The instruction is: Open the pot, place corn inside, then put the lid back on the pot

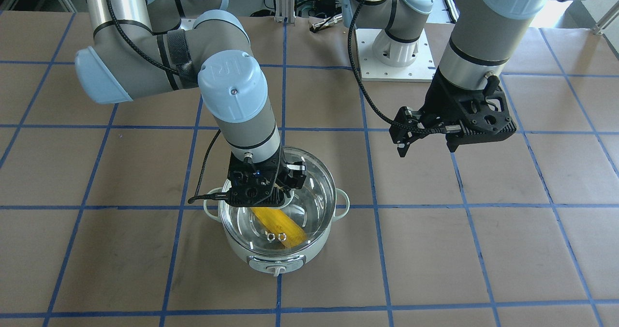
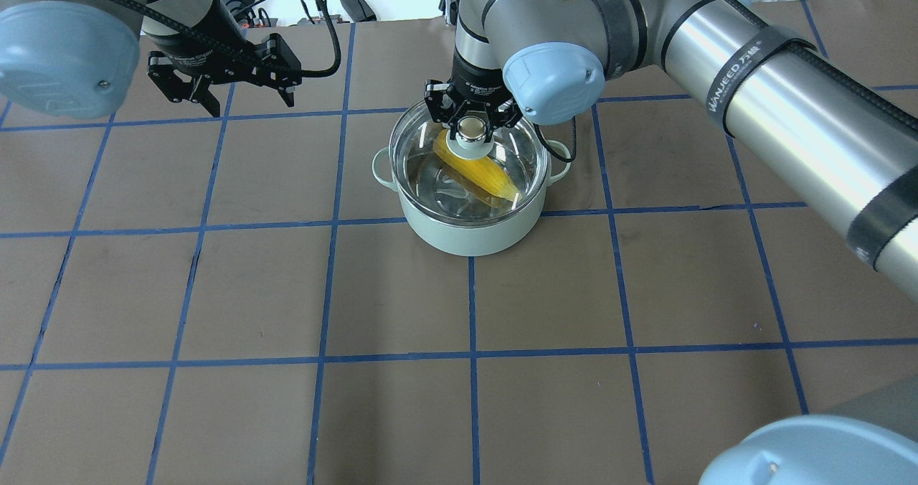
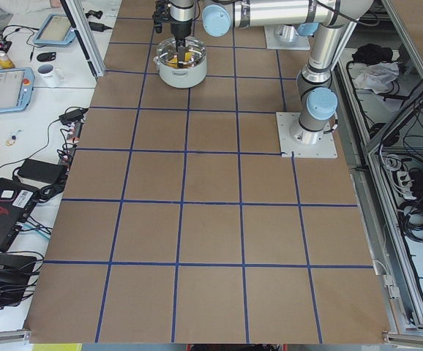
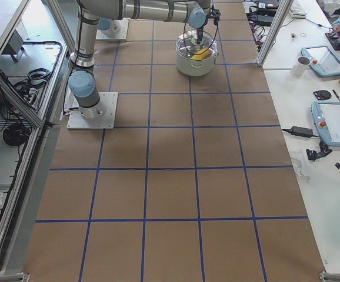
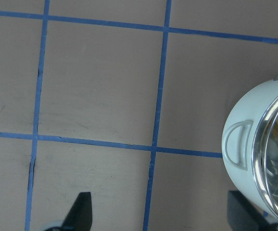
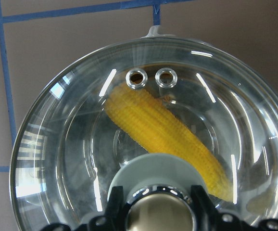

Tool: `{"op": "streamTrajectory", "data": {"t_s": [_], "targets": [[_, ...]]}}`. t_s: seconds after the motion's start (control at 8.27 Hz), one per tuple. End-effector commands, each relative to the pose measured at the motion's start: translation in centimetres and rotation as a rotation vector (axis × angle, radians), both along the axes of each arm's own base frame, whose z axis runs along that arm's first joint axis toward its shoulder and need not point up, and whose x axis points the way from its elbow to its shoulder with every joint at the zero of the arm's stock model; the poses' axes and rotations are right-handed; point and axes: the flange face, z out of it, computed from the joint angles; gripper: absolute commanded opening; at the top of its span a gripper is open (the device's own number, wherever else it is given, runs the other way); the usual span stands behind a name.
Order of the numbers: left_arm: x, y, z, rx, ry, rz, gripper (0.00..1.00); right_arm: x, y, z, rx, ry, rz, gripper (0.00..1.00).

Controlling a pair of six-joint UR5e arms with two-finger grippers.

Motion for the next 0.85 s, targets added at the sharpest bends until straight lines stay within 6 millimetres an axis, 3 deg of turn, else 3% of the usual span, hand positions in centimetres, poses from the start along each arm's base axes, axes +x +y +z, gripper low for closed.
{"op": "streamTrajectory", "data": {"t_s": [0.0,0.36,0.6,0.73], "targets": [[-0.01,-0.18,-0.22,-0.001,0.002,0.001,1.0,-0.01,0.02,-0.09,0.005,0.0,-0.019,0.29],[-0.03,-0.15,-0.06,-0.004,0.003,-0.001,1.0,-0.08,0.04,-0.23,0.006,-0.002,-0.005,0.64],[-0.03,-0.14,-0.14,-0.003,0.003,-0.001,1.0,-0.18,0.2,-0.34,0.008,0.004,-0.006,0.78],[-0.03,-0.11,-0.17,0.0,0.003,-0.001,1.0,-0.2,0.22,-0.24,0.006,0.005,-0.006,0.81]]}}
